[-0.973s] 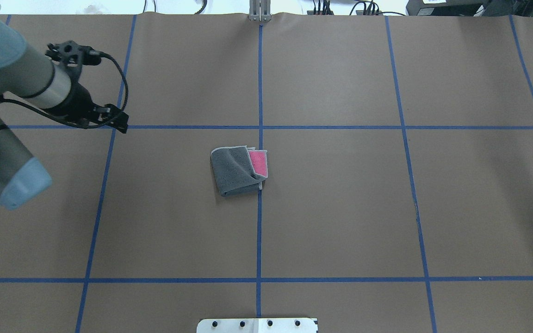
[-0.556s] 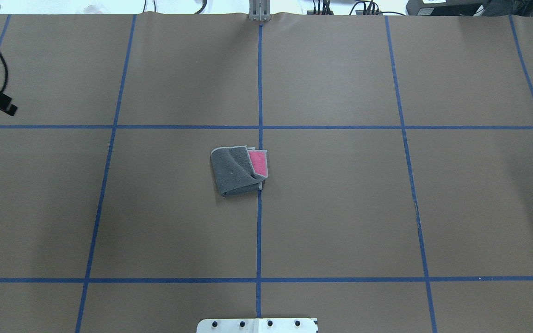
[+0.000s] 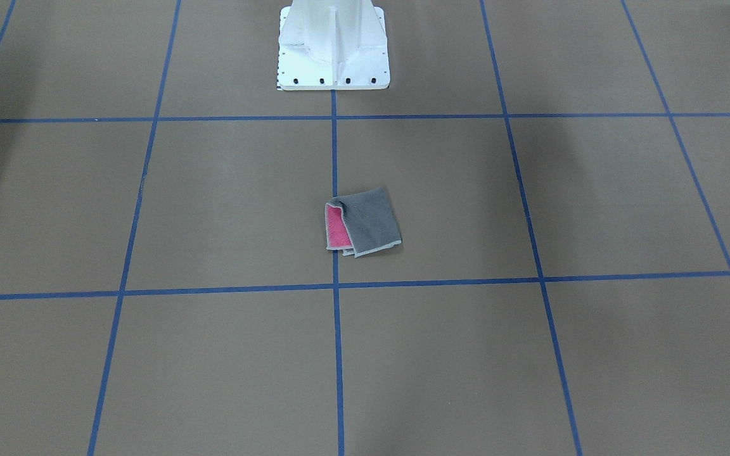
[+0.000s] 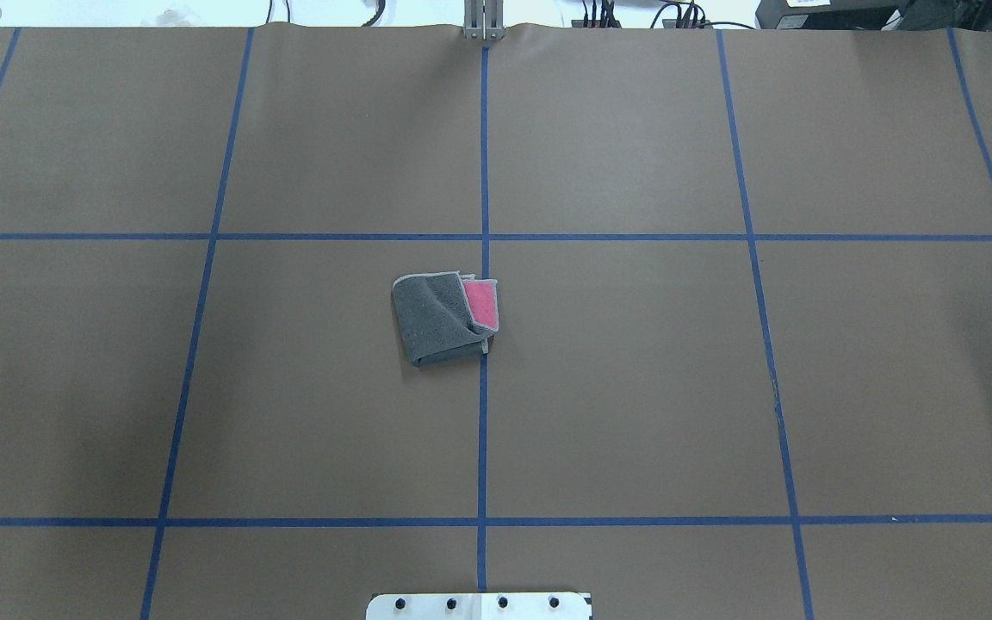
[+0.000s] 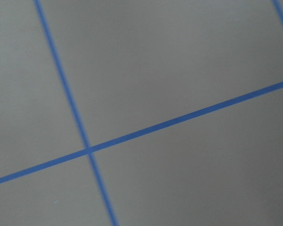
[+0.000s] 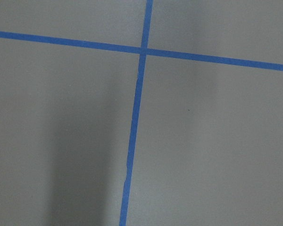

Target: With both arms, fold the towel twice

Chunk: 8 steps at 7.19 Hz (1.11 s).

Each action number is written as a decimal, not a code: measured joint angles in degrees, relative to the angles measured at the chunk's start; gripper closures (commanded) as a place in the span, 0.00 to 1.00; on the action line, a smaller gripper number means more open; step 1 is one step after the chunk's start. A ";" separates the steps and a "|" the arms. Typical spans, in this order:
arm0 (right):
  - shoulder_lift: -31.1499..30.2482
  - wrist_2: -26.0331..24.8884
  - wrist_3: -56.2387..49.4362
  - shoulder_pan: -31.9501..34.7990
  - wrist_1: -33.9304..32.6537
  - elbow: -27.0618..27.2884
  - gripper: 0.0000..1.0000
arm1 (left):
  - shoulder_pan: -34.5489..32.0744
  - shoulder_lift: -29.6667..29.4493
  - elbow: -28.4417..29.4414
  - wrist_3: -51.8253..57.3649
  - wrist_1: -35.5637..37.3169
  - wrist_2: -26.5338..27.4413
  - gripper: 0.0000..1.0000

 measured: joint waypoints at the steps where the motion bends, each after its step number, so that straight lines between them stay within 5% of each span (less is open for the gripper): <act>1: 0.02 0.02 0.09 0.00 0.05 0.01 0.00 | -2.39 2.43 1.24 0.92 -0.83 0.08 0.00; 8: 0.24 -0.08 0.83 -0.07 0.09 0.33 0.00 | -5.46 4.67 -0.08 1.31 -1.49 0.09 0.00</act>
